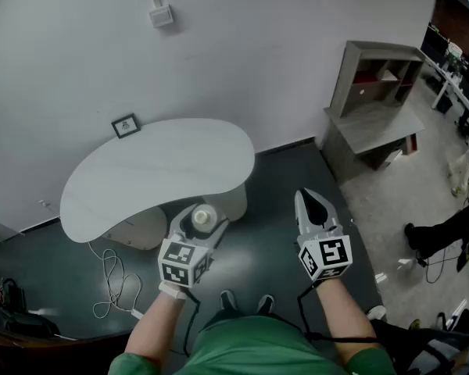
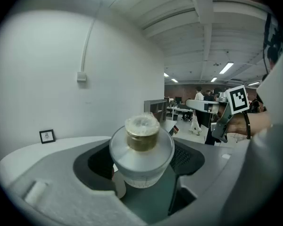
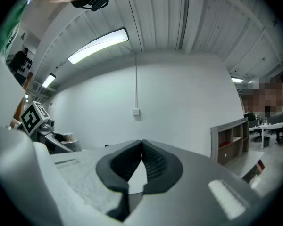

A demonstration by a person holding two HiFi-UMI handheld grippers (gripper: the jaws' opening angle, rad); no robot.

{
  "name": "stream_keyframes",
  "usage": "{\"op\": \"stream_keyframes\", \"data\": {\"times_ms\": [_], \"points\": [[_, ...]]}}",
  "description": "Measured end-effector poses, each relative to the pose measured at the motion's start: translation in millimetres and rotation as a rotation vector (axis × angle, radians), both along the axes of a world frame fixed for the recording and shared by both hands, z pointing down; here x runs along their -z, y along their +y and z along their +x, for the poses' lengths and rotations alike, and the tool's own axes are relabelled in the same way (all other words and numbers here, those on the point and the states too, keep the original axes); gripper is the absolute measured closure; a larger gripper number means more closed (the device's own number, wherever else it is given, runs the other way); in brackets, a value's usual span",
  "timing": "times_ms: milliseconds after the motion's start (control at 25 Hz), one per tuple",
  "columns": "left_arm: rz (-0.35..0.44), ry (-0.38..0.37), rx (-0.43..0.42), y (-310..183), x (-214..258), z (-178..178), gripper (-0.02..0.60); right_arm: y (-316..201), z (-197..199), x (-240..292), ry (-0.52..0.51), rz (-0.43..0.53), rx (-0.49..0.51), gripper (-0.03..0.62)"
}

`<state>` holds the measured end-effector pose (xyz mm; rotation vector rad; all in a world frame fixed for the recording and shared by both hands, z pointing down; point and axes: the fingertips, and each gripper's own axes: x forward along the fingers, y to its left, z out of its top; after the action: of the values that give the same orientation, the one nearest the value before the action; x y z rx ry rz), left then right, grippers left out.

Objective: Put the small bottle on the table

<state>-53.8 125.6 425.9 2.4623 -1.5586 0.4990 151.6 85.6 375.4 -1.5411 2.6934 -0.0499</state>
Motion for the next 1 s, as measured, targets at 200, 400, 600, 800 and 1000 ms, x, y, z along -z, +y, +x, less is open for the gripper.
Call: {"op": "stream_keyframes", "data": {"times_ms": [200, 400, 600, 800, 1000], "points": [[-0.004, -0.031, 0.021, 12, -11, -16, 0.236, 12, -12, -13, -0.009, -0.014, -0.011, 0.592], [0.002, -0.043, 0.029, 23, -12, -22, 0.236, 26, -21, -18, -0.037, -0.034, -0.004, 0.592], [0.015, -0.037, 0.051, 26, -9, -20, 0.236, 31, -16, -14, -0.042, -0.028, 0.011, 0.592], [0.017, -0.034, 0.066, 29, -13, -15, 0.236, 28, -10, -15, -0.045, -0.040, 0.018, 0.592], [0.010, -0.034, 0.094, 17, -19, -26, 0.236, 19, -16, -19, -0.035, -0.044, 0.026, 0.592]]}}
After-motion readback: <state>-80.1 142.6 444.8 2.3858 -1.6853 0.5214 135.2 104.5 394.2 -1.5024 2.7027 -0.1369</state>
